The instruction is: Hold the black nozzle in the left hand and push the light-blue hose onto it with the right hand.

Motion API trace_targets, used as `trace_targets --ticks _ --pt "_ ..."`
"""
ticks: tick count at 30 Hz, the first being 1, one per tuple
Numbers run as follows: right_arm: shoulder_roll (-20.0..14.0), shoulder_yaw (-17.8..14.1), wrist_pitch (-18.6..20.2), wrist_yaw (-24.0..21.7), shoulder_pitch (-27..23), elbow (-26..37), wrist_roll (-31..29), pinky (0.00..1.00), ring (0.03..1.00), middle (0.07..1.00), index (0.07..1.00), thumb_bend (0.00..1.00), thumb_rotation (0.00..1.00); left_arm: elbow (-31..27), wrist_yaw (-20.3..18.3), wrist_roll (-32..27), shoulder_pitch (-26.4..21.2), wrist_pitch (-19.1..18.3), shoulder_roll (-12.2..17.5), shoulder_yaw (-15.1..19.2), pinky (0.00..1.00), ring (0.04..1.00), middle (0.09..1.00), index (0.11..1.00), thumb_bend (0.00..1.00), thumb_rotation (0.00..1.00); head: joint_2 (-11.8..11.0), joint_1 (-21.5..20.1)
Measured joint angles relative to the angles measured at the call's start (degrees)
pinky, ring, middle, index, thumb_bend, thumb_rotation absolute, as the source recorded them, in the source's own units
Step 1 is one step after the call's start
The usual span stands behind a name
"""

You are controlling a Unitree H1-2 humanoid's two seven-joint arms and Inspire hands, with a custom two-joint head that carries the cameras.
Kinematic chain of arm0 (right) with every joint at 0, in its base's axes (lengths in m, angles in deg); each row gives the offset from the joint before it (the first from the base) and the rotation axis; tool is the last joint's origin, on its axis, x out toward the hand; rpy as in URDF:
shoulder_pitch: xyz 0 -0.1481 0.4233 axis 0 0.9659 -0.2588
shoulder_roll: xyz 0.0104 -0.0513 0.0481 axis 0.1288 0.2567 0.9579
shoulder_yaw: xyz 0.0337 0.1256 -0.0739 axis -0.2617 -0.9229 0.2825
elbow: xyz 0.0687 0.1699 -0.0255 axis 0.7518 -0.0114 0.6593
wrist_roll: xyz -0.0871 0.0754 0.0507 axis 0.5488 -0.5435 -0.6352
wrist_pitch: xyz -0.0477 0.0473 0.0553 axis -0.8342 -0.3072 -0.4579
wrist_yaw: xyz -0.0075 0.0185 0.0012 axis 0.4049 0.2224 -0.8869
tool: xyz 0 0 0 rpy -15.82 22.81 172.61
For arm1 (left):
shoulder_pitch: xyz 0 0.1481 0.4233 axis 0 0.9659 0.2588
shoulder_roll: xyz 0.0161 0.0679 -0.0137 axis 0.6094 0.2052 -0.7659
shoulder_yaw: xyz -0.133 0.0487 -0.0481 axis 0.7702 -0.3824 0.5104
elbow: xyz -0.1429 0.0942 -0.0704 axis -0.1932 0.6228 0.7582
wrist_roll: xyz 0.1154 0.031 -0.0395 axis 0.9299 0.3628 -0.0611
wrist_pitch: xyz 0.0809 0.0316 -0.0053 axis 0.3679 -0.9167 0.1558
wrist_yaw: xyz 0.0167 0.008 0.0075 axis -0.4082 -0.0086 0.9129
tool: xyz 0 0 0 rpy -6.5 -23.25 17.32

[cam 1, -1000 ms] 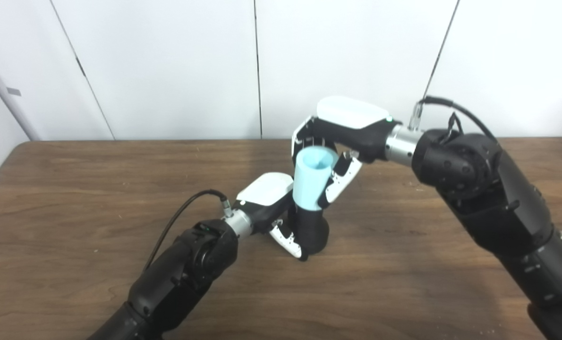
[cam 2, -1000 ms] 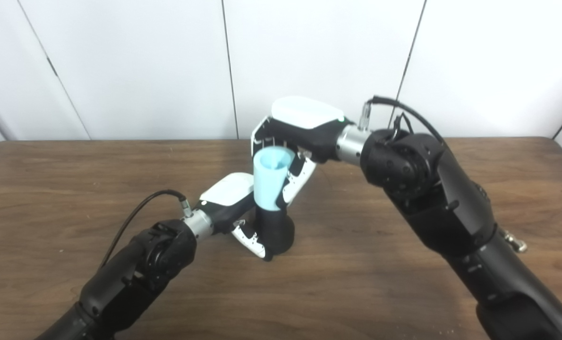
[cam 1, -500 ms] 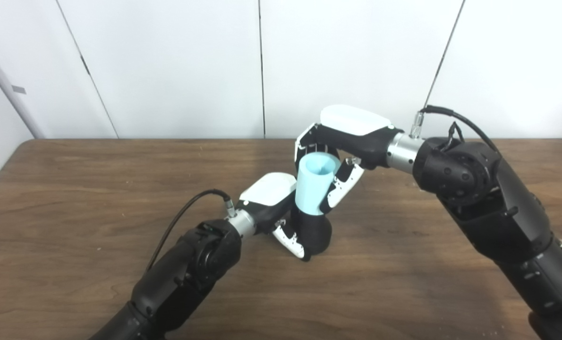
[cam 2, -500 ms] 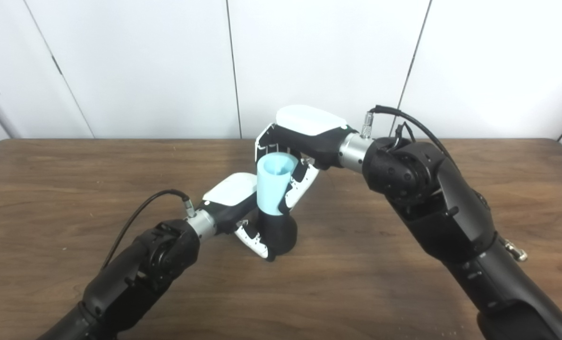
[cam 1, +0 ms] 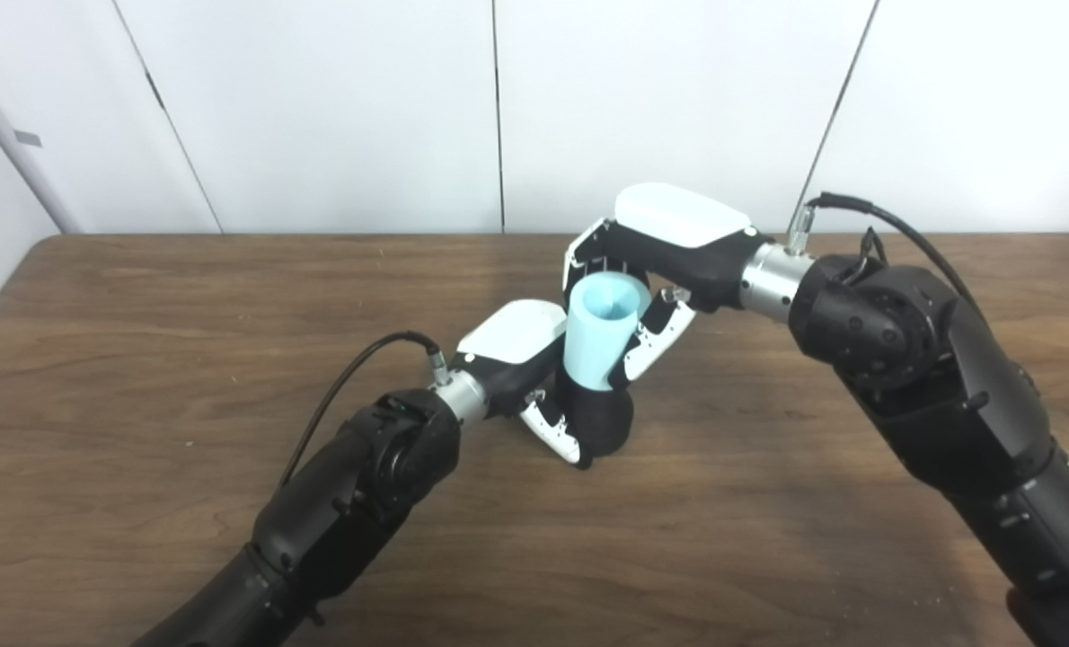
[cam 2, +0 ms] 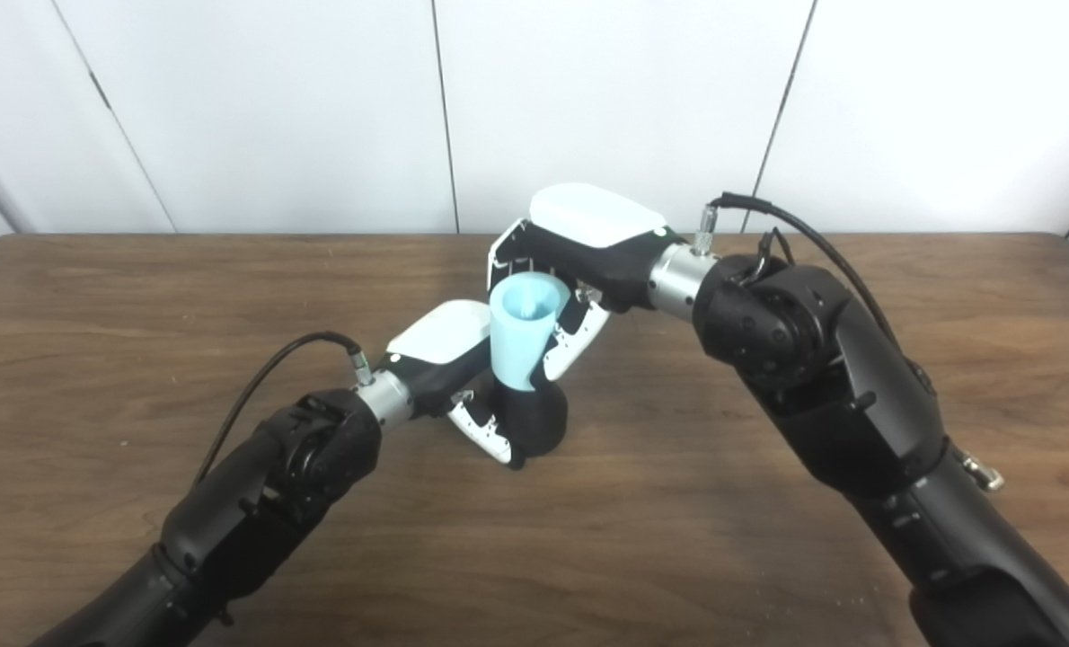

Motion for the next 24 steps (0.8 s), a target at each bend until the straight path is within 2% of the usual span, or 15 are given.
trace_targets --ticks 11,21,24 --pt "-0.5 0.3 -1.0 0.4 0.3 -0.3 -0.5 0.34 0.452 0.502 0.472 0.5 0.0 -0.2 -0.4 0.0 0.0 -0.1 0.0 0.0 0.96 0.595 0.481 0.486 0.53 0.0 0.4 -0.1" --pt "-0.7 0.1 -1.7 2.9 2.3 -0.4 -1.2 0.34 0.451 0.497 0.466 0.5 0.0 -0.2 -0.5 0.0 0.0 -0.1 -0.1 0.0 0.96 0.587 0.478 0.488 0.53 0.0 0.3 -0.3" --pt "-0.7 -0.5 -1.7 3.9 3.4 -0.3 -2.1 0.31 0.436 0.526 0.544 0.49 0.0 -0.2 -0.4 0.0 0.0 0.1 -0.2 0.0 0.96 0.585 0.477 0.489 0.53 0.0 0.1 -0.4"
